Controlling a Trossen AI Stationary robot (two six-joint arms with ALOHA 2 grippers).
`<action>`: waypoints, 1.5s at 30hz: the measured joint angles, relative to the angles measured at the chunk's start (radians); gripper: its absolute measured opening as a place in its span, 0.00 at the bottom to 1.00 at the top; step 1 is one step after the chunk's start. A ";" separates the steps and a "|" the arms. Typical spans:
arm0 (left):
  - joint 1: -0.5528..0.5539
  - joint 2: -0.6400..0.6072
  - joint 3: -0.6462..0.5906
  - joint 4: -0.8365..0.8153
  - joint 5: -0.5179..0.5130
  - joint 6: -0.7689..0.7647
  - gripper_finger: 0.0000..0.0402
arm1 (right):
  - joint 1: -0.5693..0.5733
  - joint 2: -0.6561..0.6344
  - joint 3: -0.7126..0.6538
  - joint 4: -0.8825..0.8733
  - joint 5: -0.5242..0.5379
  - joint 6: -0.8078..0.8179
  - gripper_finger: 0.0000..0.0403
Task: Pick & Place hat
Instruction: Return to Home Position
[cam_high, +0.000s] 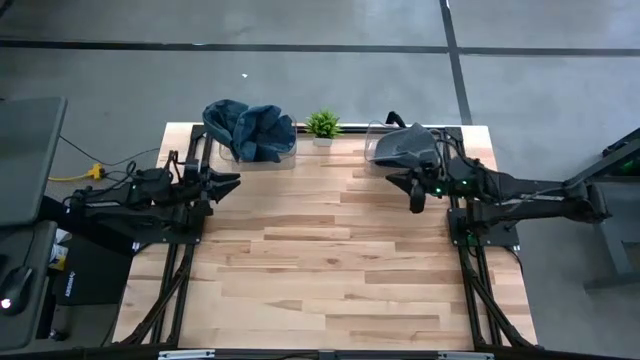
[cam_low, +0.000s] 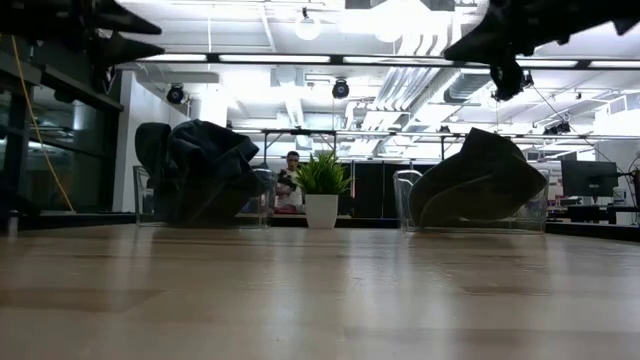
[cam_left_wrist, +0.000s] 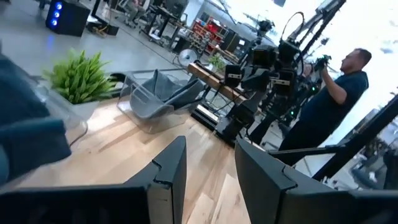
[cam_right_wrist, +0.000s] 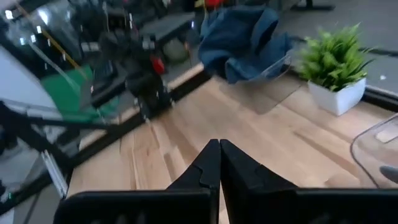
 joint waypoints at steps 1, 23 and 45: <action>0.000 -0.012 -0.013 0.001 -0.004 -0.012 0.29 | 0.003 -0.021 -0.017 0.014 0.012 0.005 0.00; 0.000 -0.041 -0.277 0.328 0.009 -0.102 0.29 | 0.011 -0.191 -0.221 0.131 0.099 0.058 0.00; 0.000 -0.041 -0.277 0.138 -0.019 -0.101 0.29 | 0.013 -0.368 -0.442 0.217 0.162 0.135 0.00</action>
